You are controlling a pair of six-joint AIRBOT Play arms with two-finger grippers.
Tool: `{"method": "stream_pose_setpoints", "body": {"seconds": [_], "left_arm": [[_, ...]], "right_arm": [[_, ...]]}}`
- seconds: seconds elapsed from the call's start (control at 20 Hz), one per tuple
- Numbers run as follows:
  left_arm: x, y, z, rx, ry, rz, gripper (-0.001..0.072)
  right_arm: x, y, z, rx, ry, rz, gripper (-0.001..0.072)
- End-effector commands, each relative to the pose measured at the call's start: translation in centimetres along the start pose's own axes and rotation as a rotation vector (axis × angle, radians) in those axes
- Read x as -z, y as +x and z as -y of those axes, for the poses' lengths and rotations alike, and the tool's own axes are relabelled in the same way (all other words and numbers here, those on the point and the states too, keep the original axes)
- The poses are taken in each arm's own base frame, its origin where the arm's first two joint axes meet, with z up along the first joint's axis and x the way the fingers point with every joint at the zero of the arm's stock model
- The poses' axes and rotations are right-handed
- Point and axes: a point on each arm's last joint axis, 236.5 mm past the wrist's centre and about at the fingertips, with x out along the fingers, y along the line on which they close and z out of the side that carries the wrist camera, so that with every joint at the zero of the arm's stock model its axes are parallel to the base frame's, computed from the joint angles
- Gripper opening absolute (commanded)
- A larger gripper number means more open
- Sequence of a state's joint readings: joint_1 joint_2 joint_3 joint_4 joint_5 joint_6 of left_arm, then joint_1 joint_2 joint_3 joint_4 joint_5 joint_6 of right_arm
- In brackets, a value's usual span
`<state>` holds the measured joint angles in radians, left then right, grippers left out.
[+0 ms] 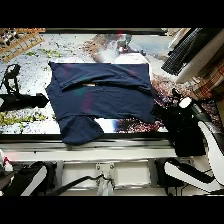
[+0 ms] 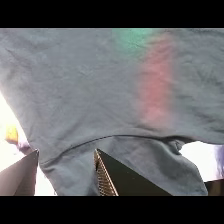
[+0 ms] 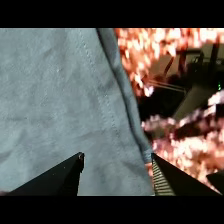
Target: Fold the clothes and pants, and hang the long-sleeved shirts on hangers.
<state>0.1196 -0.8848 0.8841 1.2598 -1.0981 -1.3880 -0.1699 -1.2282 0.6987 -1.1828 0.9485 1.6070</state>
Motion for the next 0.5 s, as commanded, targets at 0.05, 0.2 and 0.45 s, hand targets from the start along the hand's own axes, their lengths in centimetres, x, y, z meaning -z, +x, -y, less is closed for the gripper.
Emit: {"method": "stream_pose_setpoints", "body": {"seconds": [0.05, 0.2, 0.45], "left_arm": [[0.1, 0.4, 0.0, 0.003, -0.005, -0.009, 0.0369], [0.1, 0.4, -0.1, 0.003, -0.005, -0.010, 0.0369], [0.1, 0.4, -0.1, 0.003, -0.006, -0.009, 0.0369]], "right_arm": [[-0.3, 0.5, 0.7, 0.025, -0.010, 0.005, 0.0500], [0.3, 1.0, 0.4, 0.012, 0.001, -0.026, 0.0492], [1.5, 1.7, -2.5, -0.069, -0.025, -0.070, 0.0309]]}}
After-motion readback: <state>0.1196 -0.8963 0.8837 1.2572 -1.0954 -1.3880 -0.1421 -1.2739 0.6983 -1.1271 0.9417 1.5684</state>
